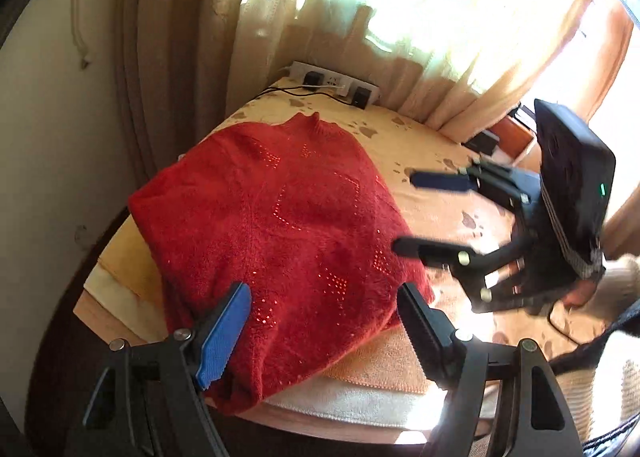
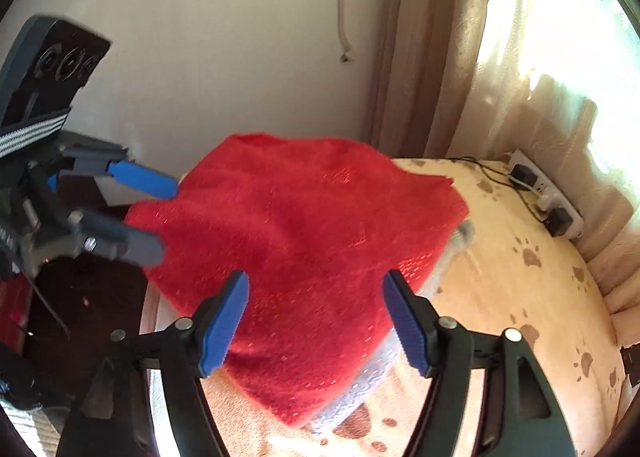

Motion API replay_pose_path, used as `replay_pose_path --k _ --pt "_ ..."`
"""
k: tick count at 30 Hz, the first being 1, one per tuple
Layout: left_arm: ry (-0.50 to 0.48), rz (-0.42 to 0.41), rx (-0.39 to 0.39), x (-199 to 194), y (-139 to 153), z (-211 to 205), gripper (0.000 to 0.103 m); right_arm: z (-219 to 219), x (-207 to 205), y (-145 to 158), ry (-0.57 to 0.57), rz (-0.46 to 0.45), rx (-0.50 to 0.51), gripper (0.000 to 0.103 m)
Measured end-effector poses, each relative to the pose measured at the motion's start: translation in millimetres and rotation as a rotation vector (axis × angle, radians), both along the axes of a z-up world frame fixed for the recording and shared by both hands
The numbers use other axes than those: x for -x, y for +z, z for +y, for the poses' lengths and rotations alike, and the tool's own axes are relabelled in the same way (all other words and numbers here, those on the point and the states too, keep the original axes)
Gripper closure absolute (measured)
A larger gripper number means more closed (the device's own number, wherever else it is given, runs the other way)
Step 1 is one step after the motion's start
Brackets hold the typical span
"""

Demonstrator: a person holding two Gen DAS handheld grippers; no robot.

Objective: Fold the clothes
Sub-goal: 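Lower the sweater onto the grey garment and open both grippers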

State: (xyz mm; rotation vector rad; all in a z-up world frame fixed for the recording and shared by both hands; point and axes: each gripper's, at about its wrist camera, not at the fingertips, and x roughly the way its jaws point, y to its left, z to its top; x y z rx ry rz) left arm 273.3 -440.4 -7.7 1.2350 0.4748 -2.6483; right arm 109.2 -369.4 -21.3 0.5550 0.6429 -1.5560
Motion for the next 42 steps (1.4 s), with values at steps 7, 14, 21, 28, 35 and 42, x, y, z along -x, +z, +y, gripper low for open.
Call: replay_pose_path --k 7,14,21,28,35,42 --pt "-0.006 -0.08 0.04 3 -42 -3 0.025 -41 12 -10 0.043 0.046 -0.056 0.023" --pt "0.029 -0.055 -0.024 0 -44 -21 0.021 -55 22 -44 0.094 0.008 -0.113 0.018" --pt "0.129 -0.045 -0.075 -2 -14 -22 0.019 -24 18 -10 -0.017 0.003 -0.054 0.018" --pt "0.196 -0.072 -0.042 -4 -13 -23 0.016 46 -27 -27 0.03 0.173 -0.09 0.018" --pt "0.283 -0.154 -0.039 -5 -57 -41 0.015 47 -13 -65 -0.09 0.106 -0.198 0.013" --pt "0.298 -0.146 -0.02 -12 -46 -33 0.012 63 6 -86 -0.173 0.083 -0.267 0.002"
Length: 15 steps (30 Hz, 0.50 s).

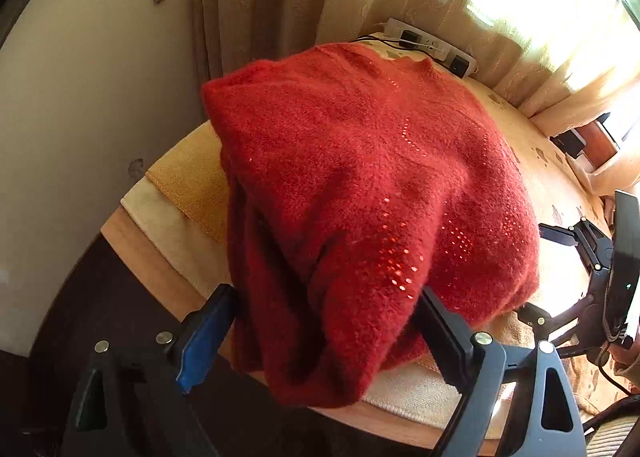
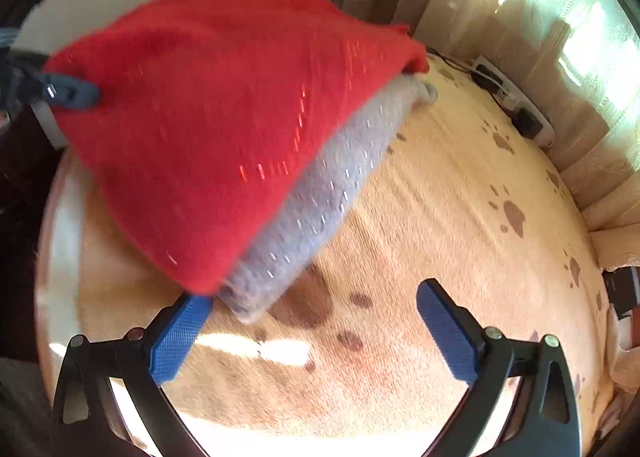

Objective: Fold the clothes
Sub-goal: 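Lower the sweater onto the grey garment and open both grippers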

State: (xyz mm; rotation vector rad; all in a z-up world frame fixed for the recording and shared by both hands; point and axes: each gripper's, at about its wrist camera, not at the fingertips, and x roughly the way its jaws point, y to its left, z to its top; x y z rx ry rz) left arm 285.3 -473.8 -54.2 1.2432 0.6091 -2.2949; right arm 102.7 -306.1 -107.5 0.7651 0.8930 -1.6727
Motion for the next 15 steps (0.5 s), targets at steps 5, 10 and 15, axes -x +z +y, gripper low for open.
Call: replay_pose_path --k 5,10,15 --pt "-0.02 0.046 0.029 -14 32 16 0.012 26 0 47 -0.007 -0.016 0.149 0.002" --pt "-0.008 0.104 0.09 -2 59 16 0.012 15 4 77 -0.03 -0.083 0.231 0.002" --pt "0.033 -0.002 0.191 28 39 -1 0.012 -17 -11 69 0.034 -0.039 0.165 0.002"
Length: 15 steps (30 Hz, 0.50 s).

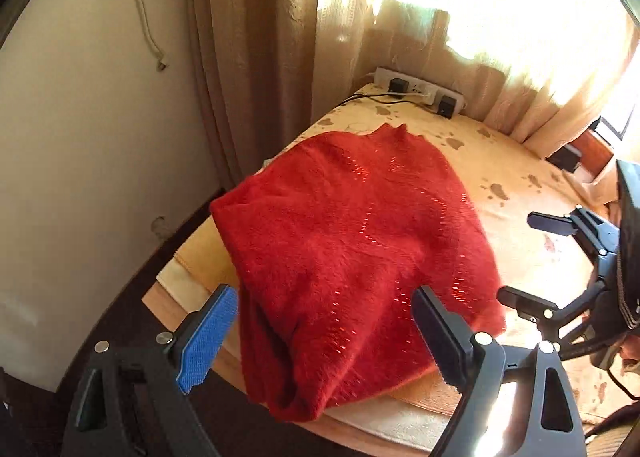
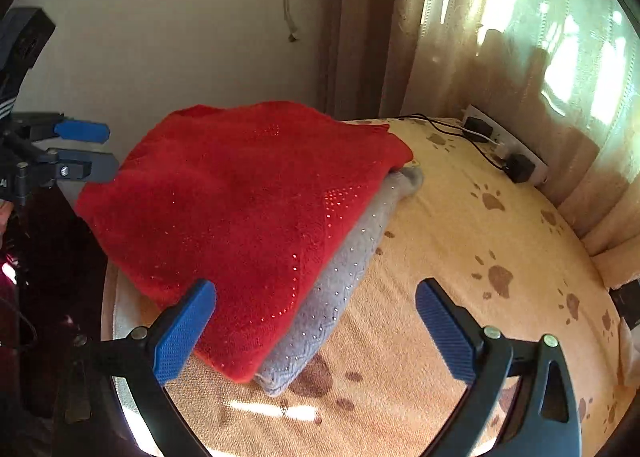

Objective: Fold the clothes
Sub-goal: 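Lower the sweater onto the grey garment and open both grippers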

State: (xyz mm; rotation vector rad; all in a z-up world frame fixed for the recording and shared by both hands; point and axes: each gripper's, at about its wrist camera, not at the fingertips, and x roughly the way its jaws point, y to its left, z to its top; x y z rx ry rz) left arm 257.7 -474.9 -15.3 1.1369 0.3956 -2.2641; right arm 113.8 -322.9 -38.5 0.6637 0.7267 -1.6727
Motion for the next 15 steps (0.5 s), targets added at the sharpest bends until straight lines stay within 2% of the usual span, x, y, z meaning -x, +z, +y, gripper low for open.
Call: replay_pose_path --k 2,4,6,10,15 --pt "0.018 -0.031 -0.036 2 -22 -11 0.012 -14 6 -25 0.008 0.031 -0.064 0.002" --pt "0.034 -0.058 -0.077 4 -44 -22 0.011 -15 14 -38 0.002 0.013 -0.081 0.001" --pt "0.078 -0.038 -0.086 0 -50 -28 0.0 -12 16 -41 -0.008 -0.009 -0.076 0.001" --pt "0.103 -0.029 -0.11 1 -48 -30 0.0 -11 14 -38 0.001 0.005 -0.082 0.001" --pt "0.161 -0.038 -0.107 -1 -25 -23 0.0 2 16 -18 -0.02 -0.051 -0.053 0.0"
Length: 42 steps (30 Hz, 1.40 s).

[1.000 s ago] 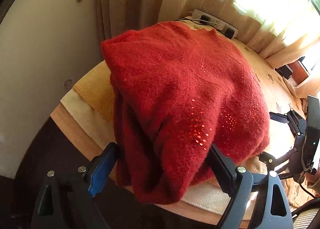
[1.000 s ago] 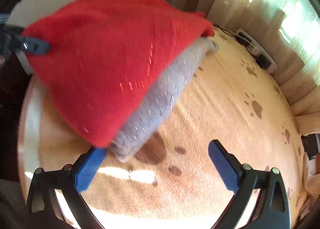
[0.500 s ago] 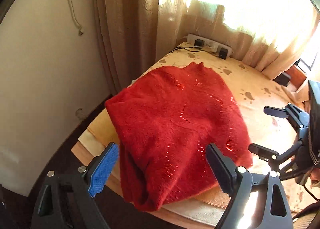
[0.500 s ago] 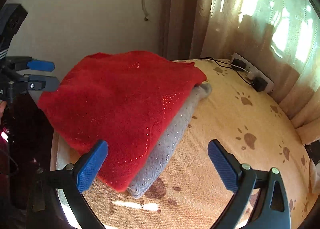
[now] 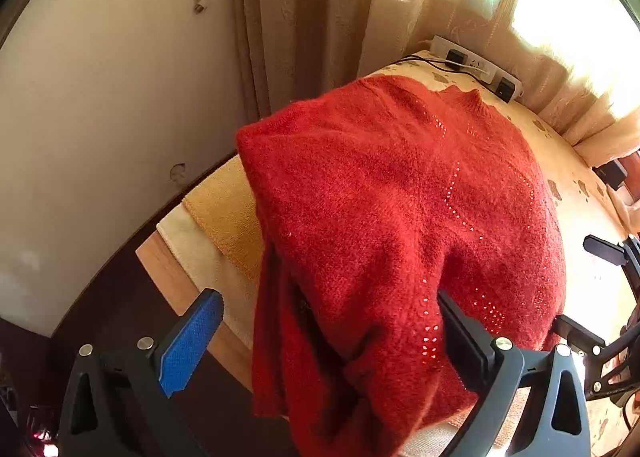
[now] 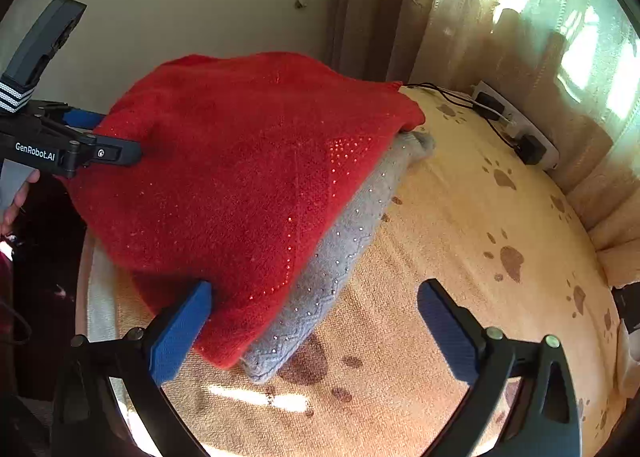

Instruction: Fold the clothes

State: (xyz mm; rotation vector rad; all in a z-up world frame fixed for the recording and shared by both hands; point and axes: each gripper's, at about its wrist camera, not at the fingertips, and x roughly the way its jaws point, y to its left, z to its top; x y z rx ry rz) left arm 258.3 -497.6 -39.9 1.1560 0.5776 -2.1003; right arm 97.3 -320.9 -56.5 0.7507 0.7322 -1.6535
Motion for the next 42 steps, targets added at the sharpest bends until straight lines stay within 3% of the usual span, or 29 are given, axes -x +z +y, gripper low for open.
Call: replay_pose_path --k 7,11,15,22,28,33,42 --pt "0.106 -0.204 0.076 24 34 28 0.0 25 10 9 -0.102 -0.177 -0.029 0.0" --pt "0.081 -0.132 0.064 19 54 51 0.0 43 13 15 -0.17 -0.232 -0.013 0.0" --pt "0.061 -0.072 0.057 15 71 74 0.0 56 7 28 -0.191 -0.209 0.003 0.0" --pt "0.08 -0.067 0.162 14 97 106 0.0 77 -11 58 -0.187 -0.139 0.055 0.0" --pt "0.092 -0.08 0.215 8 108 123 0.0 88 -15 72 -0.198 -0.16 0.09 0.0" --pt "0.103 -0.06 0.176 1 109 123 0.0 90 -18 79 -0.197 -0.175 0.105 0.0" --pt "0.133 -0.061 0.174 -8 110 121 0.0 80 -26 95 -0.182 -0.128 0.126 0.0"
